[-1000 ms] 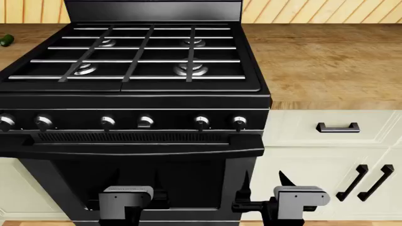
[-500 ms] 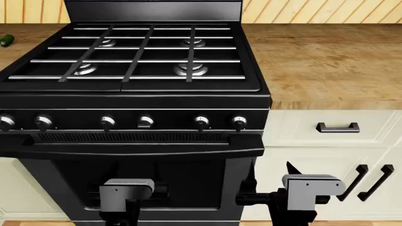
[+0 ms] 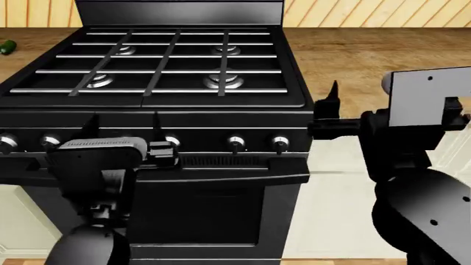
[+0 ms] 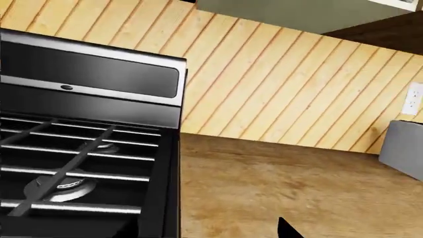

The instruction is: Close the microwave door

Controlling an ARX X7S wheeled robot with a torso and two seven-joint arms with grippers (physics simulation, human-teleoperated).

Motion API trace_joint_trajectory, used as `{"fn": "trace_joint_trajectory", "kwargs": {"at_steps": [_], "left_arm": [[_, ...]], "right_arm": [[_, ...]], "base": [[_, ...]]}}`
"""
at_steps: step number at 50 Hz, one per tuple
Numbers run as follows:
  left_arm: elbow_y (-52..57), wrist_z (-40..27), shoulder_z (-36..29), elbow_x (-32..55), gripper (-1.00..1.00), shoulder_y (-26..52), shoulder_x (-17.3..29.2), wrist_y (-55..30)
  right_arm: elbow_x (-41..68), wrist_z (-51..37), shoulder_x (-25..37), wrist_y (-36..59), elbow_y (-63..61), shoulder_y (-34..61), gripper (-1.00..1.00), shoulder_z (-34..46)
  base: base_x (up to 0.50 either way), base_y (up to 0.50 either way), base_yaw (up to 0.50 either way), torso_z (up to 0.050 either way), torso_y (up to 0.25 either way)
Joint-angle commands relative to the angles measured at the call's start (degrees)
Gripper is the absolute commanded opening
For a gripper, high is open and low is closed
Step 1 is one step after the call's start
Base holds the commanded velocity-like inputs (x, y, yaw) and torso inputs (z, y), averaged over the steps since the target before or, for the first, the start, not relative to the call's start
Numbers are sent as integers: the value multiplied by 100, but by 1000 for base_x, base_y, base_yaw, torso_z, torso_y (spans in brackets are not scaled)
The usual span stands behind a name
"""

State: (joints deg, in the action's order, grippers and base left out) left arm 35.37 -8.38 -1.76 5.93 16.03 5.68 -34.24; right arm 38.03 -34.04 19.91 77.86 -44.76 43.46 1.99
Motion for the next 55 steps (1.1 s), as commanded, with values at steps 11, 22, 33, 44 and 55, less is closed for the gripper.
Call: {"fn": "trace_joint_trajectory", "kwargs": {"at_steps": [11, 22, 33, 44, 55], "left_arm": [[2457, -1282, 2448, 3520, 100, 2560, 805, -3517], [2220, -3501, 4083, 7311, 100, 3796, 1394, -4296], [2078, -4835, 4241, 8945, 100, 4355, 2104, -3806], [2155, -4959, 4276, 9160, 100, 4398, 2264, -3647], [2163, -5086, 4272, 9352, 100, 4408, 2376, -3517]], "right_arm": [[8036, -5371, 2063, -104, 1114, 4566, 100, 889], [8426, -5277, 2433, -260, 1448, 6038, 100, 1207], [8719, -5276, 2544, -401, 1561, 7070, 100, 1608], [8748, -5285, 2571, -507, 1609, 7506, 100, 1962], [8671, -5156, 2628, -549, 1548, 7644, 100, 2116]], "base": [[0, 0, 0, 0, 0], [0, 0, 0, 0, 0], [0, 0, 0, 0, 0], [-187, 0, 0, 0, 0], [-500, 31, 0, 0, 0]]}}
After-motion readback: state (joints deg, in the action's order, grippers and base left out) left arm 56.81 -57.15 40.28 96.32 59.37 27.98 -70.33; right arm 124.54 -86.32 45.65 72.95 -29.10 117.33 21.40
